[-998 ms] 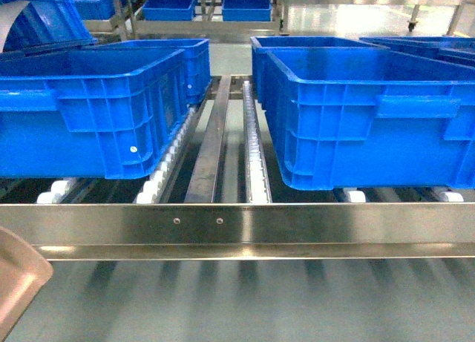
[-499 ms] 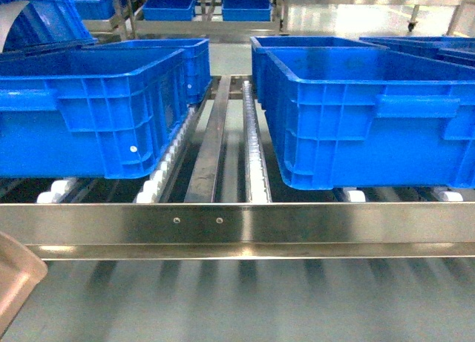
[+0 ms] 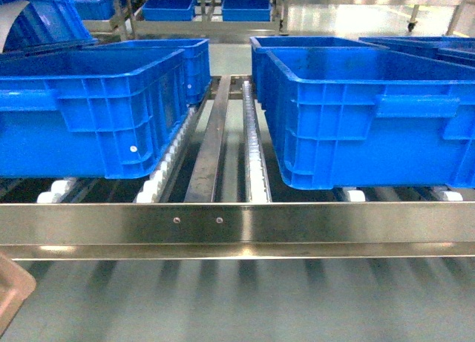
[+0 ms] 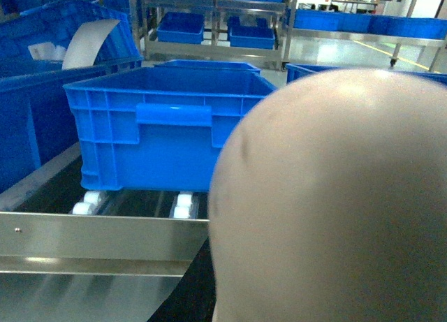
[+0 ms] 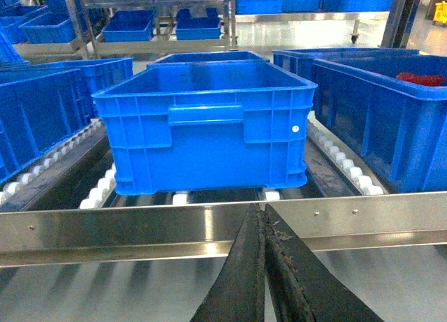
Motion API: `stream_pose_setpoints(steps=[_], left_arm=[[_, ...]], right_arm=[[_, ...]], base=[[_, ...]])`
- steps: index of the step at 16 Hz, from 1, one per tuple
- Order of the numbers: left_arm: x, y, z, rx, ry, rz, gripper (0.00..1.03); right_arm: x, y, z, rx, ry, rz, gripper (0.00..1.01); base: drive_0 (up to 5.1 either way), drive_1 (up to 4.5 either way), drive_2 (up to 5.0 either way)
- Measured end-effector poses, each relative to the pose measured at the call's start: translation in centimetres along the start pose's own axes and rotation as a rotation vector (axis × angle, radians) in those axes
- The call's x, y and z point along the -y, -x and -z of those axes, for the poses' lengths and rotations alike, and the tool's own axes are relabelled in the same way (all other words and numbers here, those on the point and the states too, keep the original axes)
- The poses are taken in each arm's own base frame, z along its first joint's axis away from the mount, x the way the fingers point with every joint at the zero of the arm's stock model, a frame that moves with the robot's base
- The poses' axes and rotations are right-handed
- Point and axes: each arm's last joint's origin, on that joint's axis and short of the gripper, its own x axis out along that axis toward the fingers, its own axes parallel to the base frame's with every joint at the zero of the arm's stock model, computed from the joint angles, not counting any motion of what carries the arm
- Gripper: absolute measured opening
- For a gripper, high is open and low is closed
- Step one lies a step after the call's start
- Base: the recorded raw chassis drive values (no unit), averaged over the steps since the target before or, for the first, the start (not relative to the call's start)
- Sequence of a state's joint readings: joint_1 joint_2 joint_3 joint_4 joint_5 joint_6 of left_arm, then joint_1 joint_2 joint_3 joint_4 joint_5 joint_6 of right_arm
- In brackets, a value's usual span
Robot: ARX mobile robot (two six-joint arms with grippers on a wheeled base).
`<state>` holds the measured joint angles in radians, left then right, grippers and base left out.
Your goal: Place part in tray to right shelf
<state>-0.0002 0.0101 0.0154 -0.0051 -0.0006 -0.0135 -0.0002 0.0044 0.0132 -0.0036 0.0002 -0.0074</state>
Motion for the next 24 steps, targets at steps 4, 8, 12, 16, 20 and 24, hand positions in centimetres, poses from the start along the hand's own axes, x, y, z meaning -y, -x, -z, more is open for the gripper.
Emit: stream_pose_setpoints(steps=[4,8,12,16,20,24], left_arm=[[0.0,0.0,0.04,-0.004,0.0,0.0,0.16],[0.0,0.0,0.04,-0.004,0.0,0.0,0.15],[0.0,0.0,0.04,-0.004,0.0,0.0,0.15],[0.0,0.0,0.04,-0.004,0.0,0.0,0.15],[0.0,0.0,0.04,-0.004,0.0,0.0,0.15],[0.0,0.0,0.04,-0.004,0.0,0.0,0.15]], right_arm=[[0.0,0.0,0.0,0.0,0.0,0.0,0.02],[0.0,0.0,0.0,0.0,0.0,0.0,0.02],[0.0,0.0,0.0,0.0,0.0,0.0,0.37],[0.0,0.0,0.0,0.0,0.0,0.0,0.87],[0.0,0.0,0.0,0.0,0.0,0.0,0.98],[0.0,0.0,0.0,0.0,0.0,0.0,0.98]], base=[[0.0,0.0,0.0],[0.0,0.0,0.0],[0.0,0.0,0.0],[0.0,0.0,0.0],[0.0,0.0,0.0],[0.0,0.0,0.0]])
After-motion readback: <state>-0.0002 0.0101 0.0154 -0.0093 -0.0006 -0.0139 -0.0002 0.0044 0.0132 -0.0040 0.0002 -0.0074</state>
